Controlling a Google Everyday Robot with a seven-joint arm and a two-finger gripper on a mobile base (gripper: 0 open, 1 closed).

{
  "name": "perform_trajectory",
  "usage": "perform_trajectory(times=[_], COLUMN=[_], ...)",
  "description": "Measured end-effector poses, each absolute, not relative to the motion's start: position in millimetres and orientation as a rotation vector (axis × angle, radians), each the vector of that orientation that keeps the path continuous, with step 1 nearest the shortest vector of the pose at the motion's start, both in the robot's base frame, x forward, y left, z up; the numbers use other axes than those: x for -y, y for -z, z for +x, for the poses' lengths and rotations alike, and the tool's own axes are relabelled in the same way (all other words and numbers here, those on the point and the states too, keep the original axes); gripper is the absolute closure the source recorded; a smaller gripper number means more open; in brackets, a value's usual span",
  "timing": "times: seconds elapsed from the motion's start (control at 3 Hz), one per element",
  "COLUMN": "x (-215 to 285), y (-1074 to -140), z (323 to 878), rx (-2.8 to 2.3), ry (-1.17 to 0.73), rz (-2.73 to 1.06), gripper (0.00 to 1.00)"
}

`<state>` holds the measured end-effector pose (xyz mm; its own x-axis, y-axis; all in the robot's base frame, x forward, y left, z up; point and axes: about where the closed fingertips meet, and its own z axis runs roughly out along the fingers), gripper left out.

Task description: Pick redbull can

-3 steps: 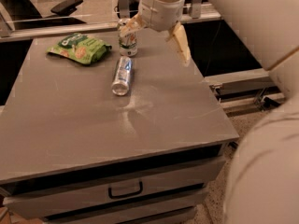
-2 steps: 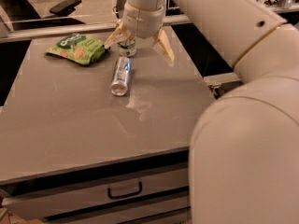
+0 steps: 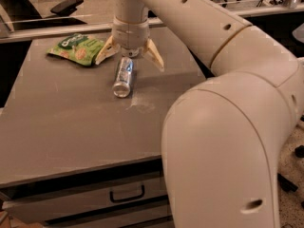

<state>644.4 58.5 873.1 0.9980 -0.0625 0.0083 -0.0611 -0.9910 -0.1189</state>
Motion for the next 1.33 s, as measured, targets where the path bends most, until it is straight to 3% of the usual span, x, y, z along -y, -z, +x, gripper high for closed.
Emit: perform_trajectory(times=[0.33, 0.67, 1.33], x=[-61, -69, -87], y=[-851, -835, -855], z=[643, 637, 625], rx=[-0.031, 0.043, 0.092], ry=[-0.043, -0.103, -0.061], rz=[-3.053, -3.071, -3.095], gripper=[0.0, 0.14, 0.61])
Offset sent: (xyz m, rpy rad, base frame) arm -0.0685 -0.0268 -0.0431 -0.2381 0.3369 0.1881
